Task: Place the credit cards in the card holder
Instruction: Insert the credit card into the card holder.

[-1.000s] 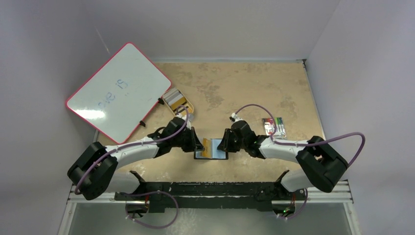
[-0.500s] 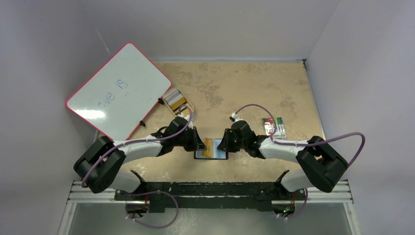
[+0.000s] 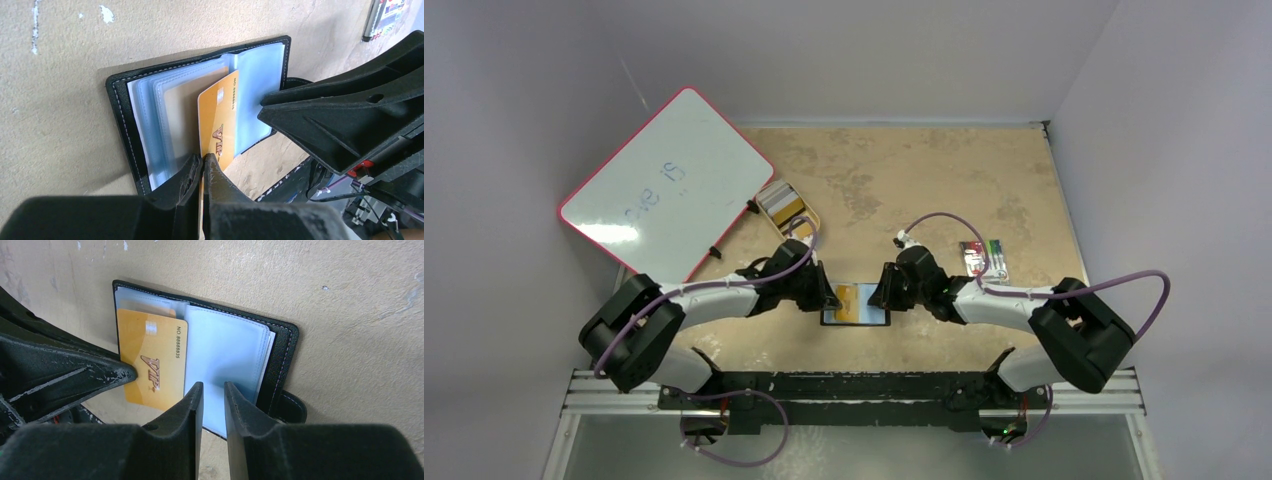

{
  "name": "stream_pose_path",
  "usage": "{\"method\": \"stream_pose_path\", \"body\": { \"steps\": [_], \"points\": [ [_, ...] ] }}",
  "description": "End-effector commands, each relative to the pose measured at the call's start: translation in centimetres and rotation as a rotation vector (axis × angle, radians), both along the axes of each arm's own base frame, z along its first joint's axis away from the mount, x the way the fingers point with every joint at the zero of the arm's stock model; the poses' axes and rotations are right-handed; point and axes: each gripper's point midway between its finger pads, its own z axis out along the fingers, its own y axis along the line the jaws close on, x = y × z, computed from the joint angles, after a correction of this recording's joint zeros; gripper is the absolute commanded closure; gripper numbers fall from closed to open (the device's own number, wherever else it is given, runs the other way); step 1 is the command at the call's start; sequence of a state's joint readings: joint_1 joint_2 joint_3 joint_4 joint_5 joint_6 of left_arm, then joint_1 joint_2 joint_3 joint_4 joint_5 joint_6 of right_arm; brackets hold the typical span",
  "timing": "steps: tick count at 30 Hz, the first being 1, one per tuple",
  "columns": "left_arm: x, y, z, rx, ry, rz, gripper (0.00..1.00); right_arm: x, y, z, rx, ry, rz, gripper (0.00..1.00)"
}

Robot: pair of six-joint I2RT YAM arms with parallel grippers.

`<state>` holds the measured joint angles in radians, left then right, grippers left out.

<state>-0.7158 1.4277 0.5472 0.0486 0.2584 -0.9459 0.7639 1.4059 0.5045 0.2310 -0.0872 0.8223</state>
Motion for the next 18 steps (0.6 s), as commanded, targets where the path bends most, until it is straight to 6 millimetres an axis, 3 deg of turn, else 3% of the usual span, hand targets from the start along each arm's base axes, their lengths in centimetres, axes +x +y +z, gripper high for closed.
{"method": "stream_pose_path", "body": {
  "steps": [1, 18],
  "points": [
    [0.4, 1.2, -0.3, 0.077, -0.019, 0.02, 1.0, -0.4, -1.4, -1.4, -0.069, 0.013, -0.021, 0.75],
    [1.3, -0.2, 0.1, 0.014, -0.009, 0.044, 1.0, -0.1, -1.2, -1.0, -0.062, 0.005, -0.019, 0.75]
  ]
}}
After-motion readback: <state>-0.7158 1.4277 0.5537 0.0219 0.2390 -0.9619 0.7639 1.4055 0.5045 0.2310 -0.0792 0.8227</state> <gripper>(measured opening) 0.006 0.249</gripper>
